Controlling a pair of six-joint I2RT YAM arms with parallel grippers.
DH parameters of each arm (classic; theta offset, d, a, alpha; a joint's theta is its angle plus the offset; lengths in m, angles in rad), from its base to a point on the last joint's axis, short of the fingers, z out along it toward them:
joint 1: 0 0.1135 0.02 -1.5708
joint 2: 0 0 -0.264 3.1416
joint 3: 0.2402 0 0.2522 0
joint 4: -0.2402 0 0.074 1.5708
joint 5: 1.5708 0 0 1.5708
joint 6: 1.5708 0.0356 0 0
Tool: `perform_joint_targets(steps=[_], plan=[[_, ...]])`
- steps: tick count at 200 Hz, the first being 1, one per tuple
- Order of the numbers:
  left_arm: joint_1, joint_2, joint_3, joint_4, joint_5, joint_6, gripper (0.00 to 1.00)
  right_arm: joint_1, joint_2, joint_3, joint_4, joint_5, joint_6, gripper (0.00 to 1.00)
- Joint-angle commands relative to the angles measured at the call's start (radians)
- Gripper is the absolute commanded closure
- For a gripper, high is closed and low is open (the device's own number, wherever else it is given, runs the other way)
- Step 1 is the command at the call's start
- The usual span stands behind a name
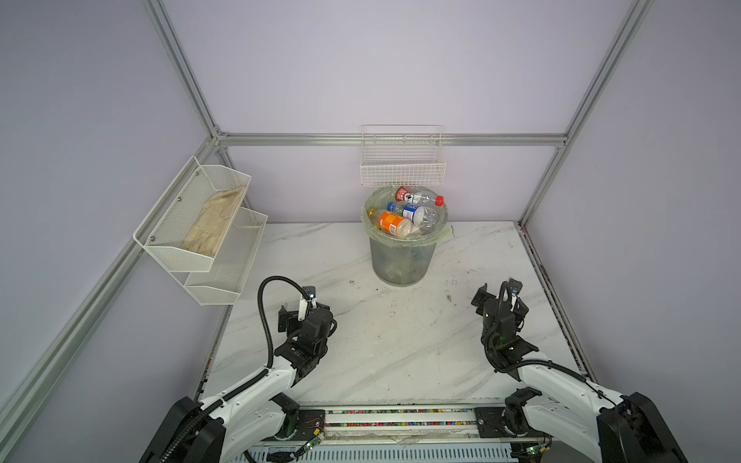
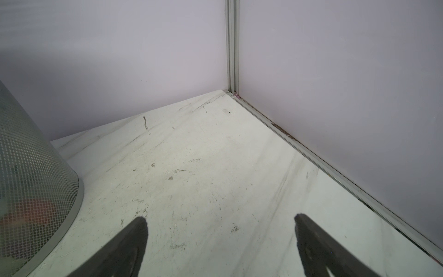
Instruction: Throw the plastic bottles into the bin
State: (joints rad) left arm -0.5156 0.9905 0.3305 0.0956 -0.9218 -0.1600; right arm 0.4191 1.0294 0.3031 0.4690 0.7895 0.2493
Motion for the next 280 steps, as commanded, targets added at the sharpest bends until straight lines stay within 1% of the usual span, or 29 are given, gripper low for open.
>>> perform_joint_targets(steps=[1,31,60,84,137,197,254,280], plan=[[0.014,-0.036,-0.050,0.088,-0.028,0.031,0.00,-0.010,0.032,0.015,0.067,0.028,-0.004,0.03],[0.024,-0.069,-0.073,0.114,-0.039,0.039,0.00,-0.030,0.081,0.012,0.155,0.030,-0.032,0.03],[0.031,-0.082,-0.081,0.122,-0.037,0.040,0.00,-0.063,0.132,0.028,0.191,0.013,-0.037,0.03],[0.038,-0.082,-0.096,0.178,-0.036,0.071,0.00,-0.082,0.157,0.028,0.230,-0.006,-0.048,0.03],[0.065,-0.035,-0.106,0.290,-0.023,0.118,0.00,-0.122,0.183,0.025,0.294,-0.045,-0.051,0.03],[0.129,0.023,-0.124,0.455,0.002,0.145,0.00,-0.144,0.278,0.058,0.369,-0.068,-0.068,0.03],[0.152,0.050,-0.099,0.421,0.029,0.131,0.00,-0.153,0.264,0.014,0.463,-0.066,-0.074,0.03],[0.155,0.048,-0.098,0.418,0.037,0.129,0.00,-0.157,0.290,0.017,0.502,-0.077,-0.084,0.03]])
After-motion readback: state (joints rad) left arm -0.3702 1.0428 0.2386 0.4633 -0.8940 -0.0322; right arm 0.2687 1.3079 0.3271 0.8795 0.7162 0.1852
